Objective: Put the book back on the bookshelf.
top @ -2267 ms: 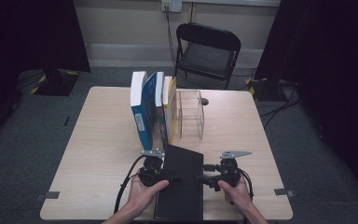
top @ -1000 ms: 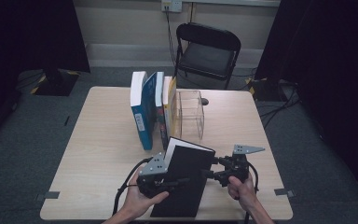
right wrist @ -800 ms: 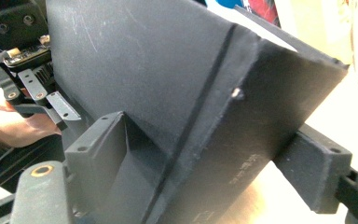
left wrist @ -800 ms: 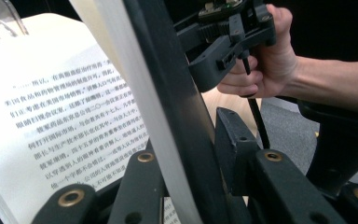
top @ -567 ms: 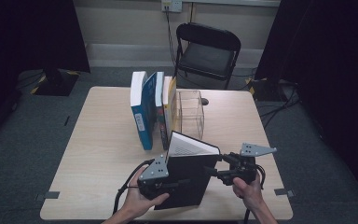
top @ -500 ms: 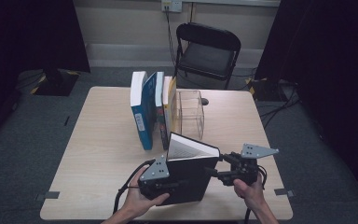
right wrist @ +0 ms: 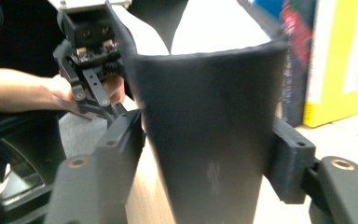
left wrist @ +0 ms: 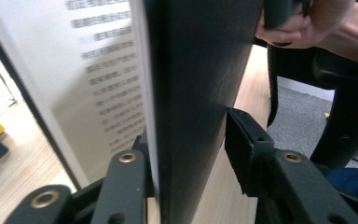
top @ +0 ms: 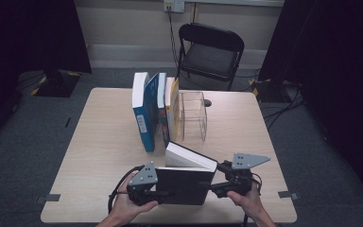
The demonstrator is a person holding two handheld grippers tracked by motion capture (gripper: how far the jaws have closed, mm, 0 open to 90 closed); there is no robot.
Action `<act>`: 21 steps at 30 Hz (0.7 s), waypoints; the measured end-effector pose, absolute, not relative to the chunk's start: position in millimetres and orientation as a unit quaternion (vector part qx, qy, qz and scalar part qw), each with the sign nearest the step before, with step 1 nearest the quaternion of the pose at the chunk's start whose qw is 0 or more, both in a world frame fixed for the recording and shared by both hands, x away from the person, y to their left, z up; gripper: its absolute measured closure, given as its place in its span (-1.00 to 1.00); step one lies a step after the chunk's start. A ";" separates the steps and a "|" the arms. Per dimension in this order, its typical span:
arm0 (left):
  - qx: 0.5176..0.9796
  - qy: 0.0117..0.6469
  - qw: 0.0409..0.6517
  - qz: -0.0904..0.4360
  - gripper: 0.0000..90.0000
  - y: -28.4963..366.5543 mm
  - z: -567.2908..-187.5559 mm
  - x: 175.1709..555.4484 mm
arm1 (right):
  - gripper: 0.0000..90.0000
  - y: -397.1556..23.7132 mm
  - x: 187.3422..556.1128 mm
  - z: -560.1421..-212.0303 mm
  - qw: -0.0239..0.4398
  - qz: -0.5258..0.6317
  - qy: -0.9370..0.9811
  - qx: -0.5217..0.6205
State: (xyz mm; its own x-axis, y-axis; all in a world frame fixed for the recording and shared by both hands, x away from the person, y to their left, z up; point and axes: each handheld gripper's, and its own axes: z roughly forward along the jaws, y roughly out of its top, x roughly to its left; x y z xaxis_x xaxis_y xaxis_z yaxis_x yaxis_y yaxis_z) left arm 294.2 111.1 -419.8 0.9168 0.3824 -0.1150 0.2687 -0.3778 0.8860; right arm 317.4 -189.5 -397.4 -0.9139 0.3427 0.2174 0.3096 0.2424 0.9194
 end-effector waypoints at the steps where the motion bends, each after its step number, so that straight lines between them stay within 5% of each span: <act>1: 0.828 0.200 0.521 0.054 0.31 111.7 -420.3 294.5 | -0.28 -183.5 317.2 -398.5 0.016 0.574 0.793 0.203; 11: 0.811 0.251 0.522 0.085 0.06 140.7 -414.9 291.8 | -0.03 -173.1 312.2 -402.5 0.029 0.562 0.803 0.197; 21: 0.816 0.273 0.502 0.084 -0.01 137.0 -426.9 305.1 | -0.02 -168.4 304.4 -408.7 0.061 0.563 0.797 0.212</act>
State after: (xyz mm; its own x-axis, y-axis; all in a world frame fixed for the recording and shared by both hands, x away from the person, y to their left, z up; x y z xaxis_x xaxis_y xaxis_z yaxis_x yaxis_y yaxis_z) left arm 305.1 137.0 -426.9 0.8366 0.5305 -0.1368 0.3616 -0.3471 0.8653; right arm 304.4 -168.4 -408.7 -0.9028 0.4061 0.1416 0.2692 0.2768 0.9224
